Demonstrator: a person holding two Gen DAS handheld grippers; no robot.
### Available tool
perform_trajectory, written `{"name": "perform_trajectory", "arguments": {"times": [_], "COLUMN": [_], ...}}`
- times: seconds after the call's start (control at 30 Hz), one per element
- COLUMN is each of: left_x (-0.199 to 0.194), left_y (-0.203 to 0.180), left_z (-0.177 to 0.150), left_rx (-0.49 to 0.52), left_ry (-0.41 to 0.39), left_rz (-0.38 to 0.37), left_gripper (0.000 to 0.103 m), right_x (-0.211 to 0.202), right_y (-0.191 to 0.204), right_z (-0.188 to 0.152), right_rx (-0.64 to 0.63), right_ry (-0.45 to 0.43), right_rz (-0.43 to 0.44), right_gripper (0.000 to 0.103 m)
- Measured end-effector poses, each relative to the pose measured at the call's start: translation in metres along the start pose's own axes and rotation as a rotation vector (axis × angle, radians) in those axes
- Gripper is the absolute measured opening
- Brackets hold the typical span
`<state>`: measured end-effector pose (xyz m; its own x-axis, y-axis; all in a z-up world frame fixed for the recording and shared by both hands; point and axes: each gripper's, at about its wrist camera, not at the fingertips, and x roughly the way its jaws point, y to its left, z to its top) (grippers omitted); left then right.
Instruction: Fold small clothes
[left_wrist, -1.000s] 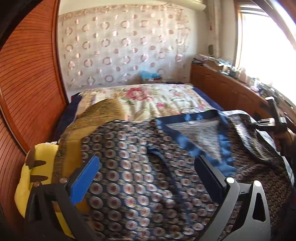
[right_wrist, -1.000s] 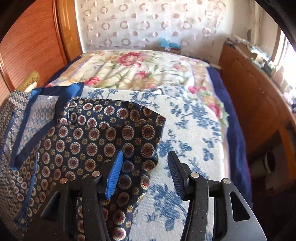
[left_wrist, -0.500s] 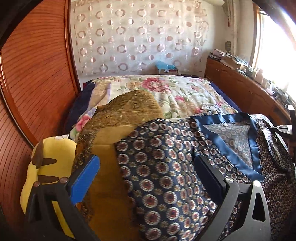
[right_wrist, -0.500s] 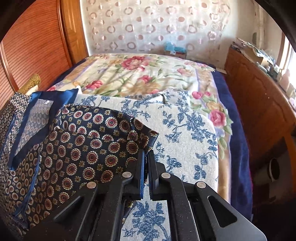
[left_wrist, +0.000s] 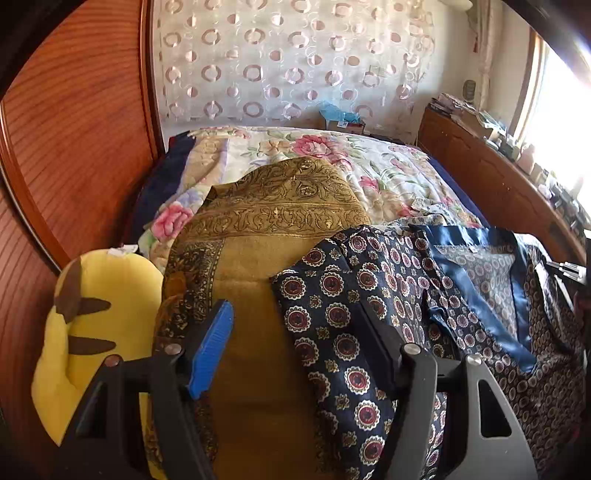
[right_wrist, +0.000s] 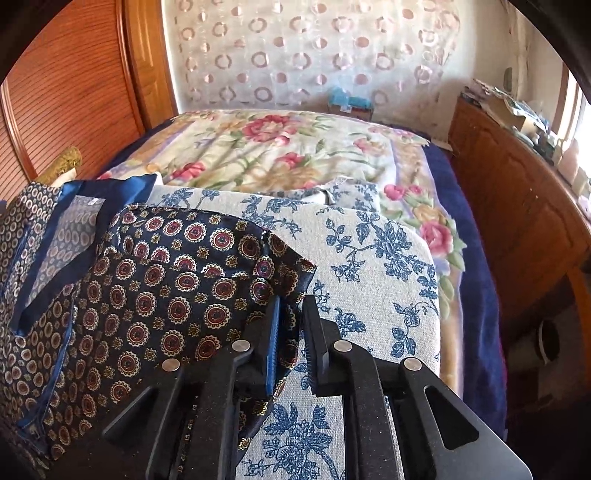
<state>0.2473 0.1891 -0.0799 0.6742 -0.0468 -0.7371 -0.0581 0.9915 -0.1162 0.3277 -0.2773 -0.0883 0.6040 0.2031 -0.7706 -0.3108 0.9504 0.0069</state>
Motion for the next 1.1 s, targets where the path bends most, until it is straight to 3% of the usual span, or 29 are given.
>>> {"name": "perform_trajectory", "arguments": {"times": [0.17,0.3,0.43,0.57,0.63,0.67,0.7,0.73,0.8,0.9,1.1], "left_x": [0.003,0.006,0.006,0.006,0.003,0.001,-0.001,-0.005,-0.017,-0.037,-0.088], "left_y": [-0.004,-0.005,-0.002,-0.002,-0.006,-0.008,-0.009,-0.012,-0.019,-0.031,-0.055], "left_z": [0.001,0.001,0.001,0.003,0.003,0.004,0.004,0.004,0.004,0.000,-0.018], "left_rx": [0.001,0.005,-0.009,-0.006,0.017,0.023,0.027,0.034,0.057,0.079,0.117], "left_ry": [0.004,0.019,0.023,0.031,0.021,0.018,0.012,-0.003,-0.042,-0.091,-0.172], "left_rz": [-0.008,-0.021,-0.032,-0.033,-0.052,-0.048,-0.049,-0.058,-0.055,-0.079,-0.122], "left_gripper": [0.067,0.049,0.048,0.048,0.030,0.008,0.004,0.001,0.000,0.000,0.000], "right_x": [-0.001,0.000,0.000,0.004,0.007,0.009,0.010,0.012,0.013,0.005,-0.055], "right_y": [-0.003,-0.003,-0.003,0.001,0.008,0.009,0.010,0.010,0.016,0.027,0.047], "right_z": [0.001,0.001,0.002,0.006,0.011,0.013,0.015,0.018,0.022,0.024,0.022], "right_rx": [0.001,0.009,0.016,-0.003,-0.022,-0.024,-0.021,-0.014,-0.031,-0.066,-0.057], "right_ry": [0.000,0.001,0.000,0.004,0.013,0.016,0.020,0.027,0.034,0.012,-0.146], "right_rz": [0.005,0.015,0.025,0.026,0.001,-0.004,-0.002,0.008,0.023,0.016,0.037], "right_gripper": [0.010,0.010,0.011,0.036,0.042,0.042,0.042,0.041,0.004,0.000,0.000]}}
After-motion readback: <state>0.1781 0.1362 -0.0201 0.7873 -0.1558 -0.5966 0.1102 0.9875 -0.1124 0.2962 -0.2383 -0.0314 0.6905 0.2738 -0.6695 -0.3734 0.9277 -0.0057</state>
